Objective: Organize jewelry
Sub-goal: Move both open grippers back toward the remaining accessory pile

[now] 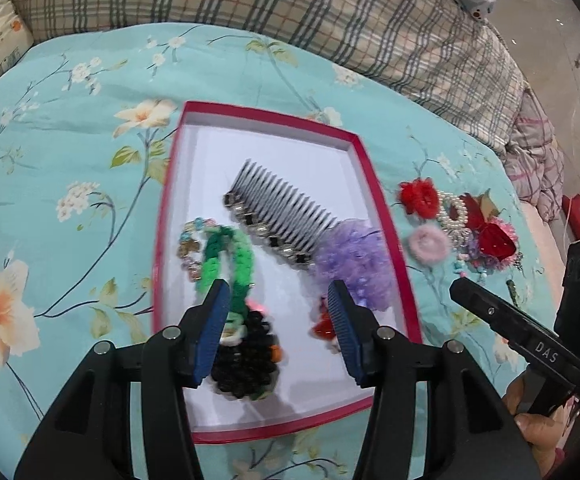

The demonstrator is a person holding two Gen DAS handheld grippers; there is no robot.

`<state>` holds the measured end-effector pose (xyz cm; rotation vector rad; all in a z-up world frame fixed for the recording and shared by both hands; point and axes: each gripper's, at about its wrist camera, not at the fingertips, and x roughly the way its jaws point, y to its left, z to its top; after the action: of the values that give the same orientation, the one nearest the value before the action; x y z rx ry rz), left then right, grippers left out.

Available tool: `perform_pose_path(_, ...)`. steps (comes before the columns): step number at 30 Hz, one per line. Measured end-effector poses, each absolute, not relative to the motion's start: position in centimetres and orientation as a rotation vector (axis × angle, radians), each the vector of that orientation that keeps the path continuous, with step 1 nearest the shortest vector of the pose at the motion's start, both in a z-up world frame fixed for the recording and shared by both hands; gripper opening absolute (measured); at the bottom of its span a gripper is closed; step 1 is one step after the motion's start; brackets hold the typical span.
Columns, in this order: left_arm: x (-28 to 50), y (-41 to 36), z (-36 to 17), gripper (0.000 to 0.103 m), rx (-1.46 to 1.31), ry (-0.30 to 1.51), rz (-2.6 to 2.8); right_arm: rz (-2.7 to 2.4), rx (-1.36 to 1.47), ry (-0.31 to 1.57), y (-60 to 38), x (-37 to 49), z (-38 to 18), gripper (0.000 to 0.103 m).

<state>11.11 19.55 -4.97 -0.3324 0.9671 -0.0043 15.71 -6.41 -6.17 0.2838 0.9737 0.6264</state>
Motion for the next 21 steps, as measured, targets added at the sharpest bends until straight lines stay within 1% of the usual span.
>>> perform_pose_path(21,13.0,12.9,-3.9,0.05,-0.287,0.968,-0.139,0.478,0.333,0.961,-15.4,15.5,-6.9,0.042)
